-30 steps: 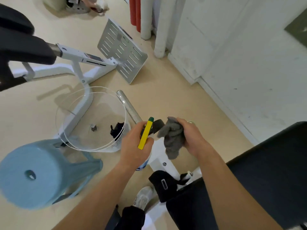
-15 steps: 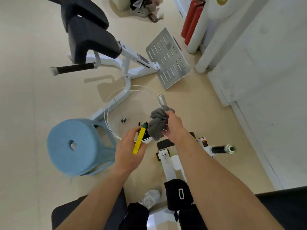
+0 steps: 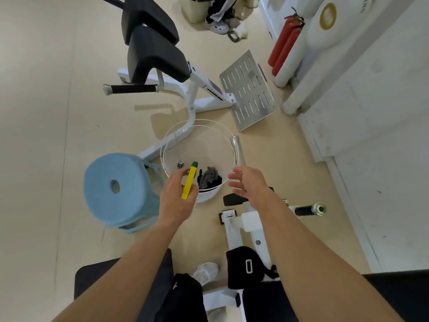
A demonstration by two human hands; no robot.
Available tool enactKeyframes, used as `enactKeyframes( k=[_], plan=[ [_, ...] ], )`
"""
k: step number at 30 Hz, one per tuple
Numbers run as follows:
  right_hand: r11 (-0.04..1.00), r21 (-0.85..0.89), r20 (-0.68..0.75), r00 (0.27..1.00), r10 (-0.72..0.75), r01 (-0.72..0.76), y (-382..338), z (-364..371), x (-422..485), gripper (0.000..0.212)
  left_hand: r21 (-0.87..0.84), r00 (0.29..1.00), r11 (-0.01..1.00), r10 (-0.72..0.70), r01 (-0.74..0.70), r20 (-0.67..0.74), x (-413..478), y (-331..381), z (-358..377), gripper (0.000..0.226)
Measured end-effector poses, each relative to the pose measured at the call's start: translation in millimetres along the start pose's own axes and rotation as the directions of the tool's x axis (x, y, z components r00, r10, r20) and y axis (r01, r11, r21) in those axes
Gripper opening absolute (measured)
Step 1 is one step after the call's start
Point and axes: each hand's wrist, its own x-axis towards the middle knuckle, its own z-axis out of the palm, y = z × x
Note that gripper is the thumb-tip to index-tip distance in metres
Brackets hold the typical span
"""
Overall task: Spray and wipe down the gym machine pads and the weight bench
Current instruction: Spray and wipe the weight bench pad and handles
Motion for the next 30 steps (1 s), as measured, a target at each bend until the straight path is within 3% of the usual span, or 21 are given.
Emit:
enactKeyframes(
  k=[7, 12, 16, 23, 26, 30],
  plan=[
    [0.986, -0.131, 0.161, 0.984, -0.08, 0.102, 22.2, -8.2, -59.9, 0.023, -0.032, 0.999, 0.999, -0.008, 0.007, -0.044, -44.0, 35.6, -2.1, 0.019],
    [0.927, -0.272, 0.301, 0.938, -0.171, 0.257, 41.3, 6.3, -101.9, 0.033, -0.056, 0.996, 0.996, 0.065, -0.068, -0.06, -84.6, 59.2, -10.2, 0.024],
    [0.911, -0.255, 0.376, 0.901, -0.215, 0.324, 50.9, 25.5, -131.1, 0.037, -0.092, 0.993, 0.995, 0.027, -0.038, -0.115, -110.6, 67.9, -31.1, 0.013],
    [0.885, -0.266, 0.496, 0.842, -0.213, 0.381, 62.4, 98.0, -151.1, 0.015, 0.019, 0.988, 0.996, -0.082, 0.085, -0.131, -128.7, 31.1, -89.5, 0.015],
    [0.891, -0.245, 0.508, 0.834, -0.217, 0.381, 65.5, 131.9, -143.9, 0.013, -0.013, 0.991, 0.995, -0.098, 0.097, -0.095, -123.4, 4.3, -106.8, 0.025],
    [0.896, -0.271, 0.518, 0.838, -0.172, 0.351, 71.9, 187.6, -119.2, 0.013, -0.029, 0.979, 0.985, -0.171, 0.169, -0.108, -102.5, -42.6, -124.2, 0.02]
  ],
)
